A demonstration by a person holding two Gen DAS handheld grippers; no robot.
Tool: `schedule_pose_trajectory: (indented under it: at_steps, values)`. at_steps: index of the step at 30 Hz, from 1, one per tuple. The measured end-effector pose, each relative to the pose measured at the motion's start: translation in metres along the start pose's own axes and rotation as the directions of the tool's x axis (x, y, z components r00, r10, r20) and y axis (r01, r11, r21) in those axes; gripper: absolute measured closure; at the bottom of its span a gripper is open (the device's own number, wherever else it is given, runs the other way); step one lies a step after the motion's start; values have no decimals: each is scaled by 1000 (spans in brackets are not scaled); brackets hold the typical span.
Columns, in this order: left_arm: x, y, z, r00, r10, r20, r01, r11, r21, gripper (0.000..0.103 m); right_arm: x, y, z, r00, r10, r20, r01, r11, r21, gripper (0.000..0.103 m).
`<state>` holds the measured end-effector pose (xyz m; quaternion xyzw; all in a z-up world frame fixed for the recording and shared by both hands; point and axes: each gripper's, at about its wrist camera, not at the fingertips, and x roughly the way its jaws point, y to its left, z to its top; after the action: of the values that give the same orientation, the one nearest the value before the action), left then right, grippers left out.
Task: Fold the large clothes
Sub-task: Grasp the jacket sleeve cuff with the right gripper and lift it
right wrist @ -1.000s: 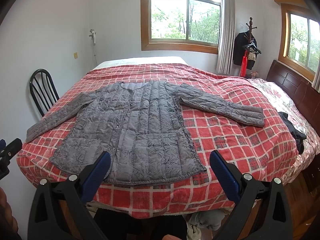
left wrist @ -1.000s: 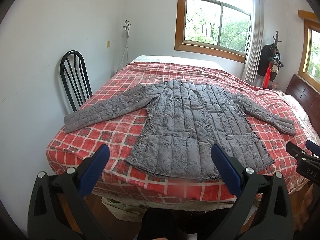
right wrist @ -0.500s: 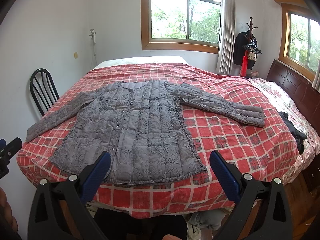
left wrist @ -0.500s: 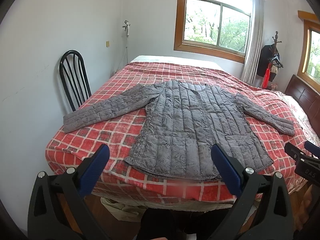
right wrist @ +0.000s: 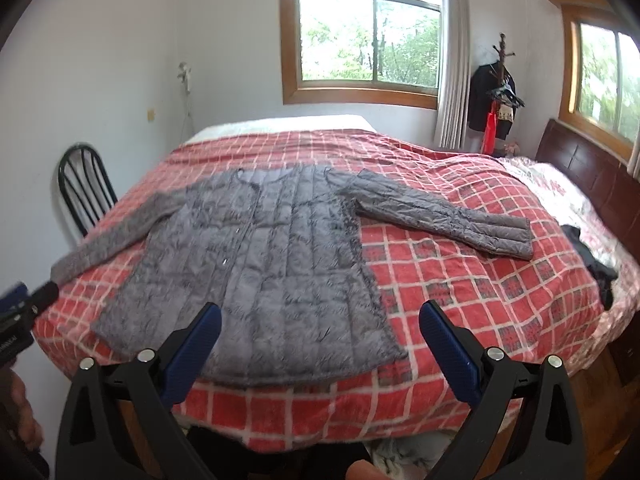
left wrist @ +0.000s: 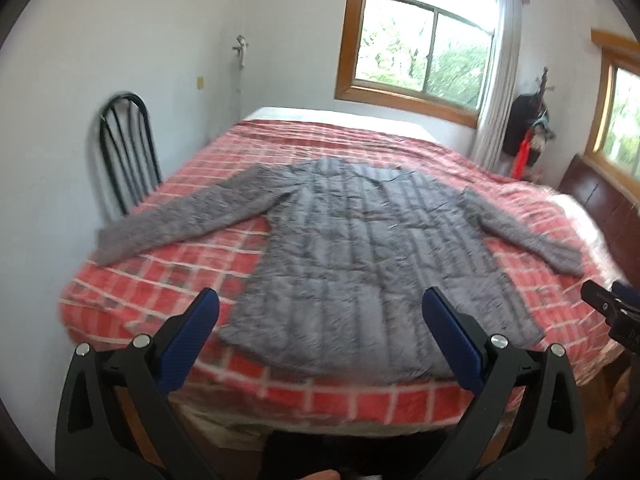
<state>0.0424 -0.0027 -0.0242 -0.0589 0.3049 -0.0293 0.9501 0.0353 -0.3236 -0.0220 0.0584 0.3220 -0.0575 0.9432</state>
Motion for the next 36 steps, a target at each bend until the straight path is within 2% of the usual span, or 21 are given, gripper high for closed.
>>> schedule_pose_trajectory:
  at_steps: [2,3,4,7,11,13,14,16,18,19,21,22,25,28,30,33,35,36]
  values:
    - [12,3,0,998,-54,18,55,998,-44,3,8,-15,7,1000,-27,-6,27,999,25,4]
    - [17,2,0,998,-55,18,56,997,-47,3,11,-21,9,999,-49,-2,49,998,31,4]
    - [24,-2,1,999,-32,19,33,999,-24,3,15,-27,12,997,-83,2,83,996,32,4]
    - [38,-10,4,1000,21,23,-21,1000,22,3,23,-38,18,993,-116,11,115,993,35,4]
    - [53,-15,8,999,34,32,-36,998,55,3,38,-55,23,991,-131,30,129,990,65,4]
    - [56,-15,11,1000,9,25,-11,998,55,3,50,-71,25,993,-114,11,112,987,114,5]
    - [60,-16,13,1000,-13,10,13,998,56,3,56,-80,25,992,-124,6,122,983,138,6]
    - [69,-19,18,1000,-14,-5,15,998,68,3,69,-96,27,986,-164,1,162,974,156,9]
    - [81,-27,26,999,11,39,-16,993,117,3,90,-115,32,978,-205,-28,207,968,142,18]
    - [92,-29,32,998,19,63,-28,990,135,3,97,-122,33,976,-214,-38,217,966,142,22]
    - [109,-29,39,997,4,82,-14,991,130,3,113,-141,36,972,-228,-63,235,960,155,36]
    - [124,-29,45,996,-25,89,14,992,126,3,122,-155,39,973,-218,-77,228,958,173,37]
    - [170,-38,60,996,-59,68,50,990,129,3,151,-199,47,965,-240,-109,259,942,216,36]
    - [212,-55,78,997,-69,34,63,987,147,3,182,-243,56,945,-295,-143,321,920,226,36]
    - [235,-64,89,998,-59,29,54,987,153,3,205,-277,59,924,-341,-176,376,895,240,36]
    - [275,-77,106,997,-74,2,73,989,132,3,231,-323,53,909,-342,-239,406,855,323,36]
    - [296,-86,114,996,-94,-12,95,986,135,3,238,-339,48,913,-315,-258,395,838,377,36]
    - [304,-91,116,996,-92,-15,93,985,147,3,240,-348,46,909,-329,-257,410,819,401,37]
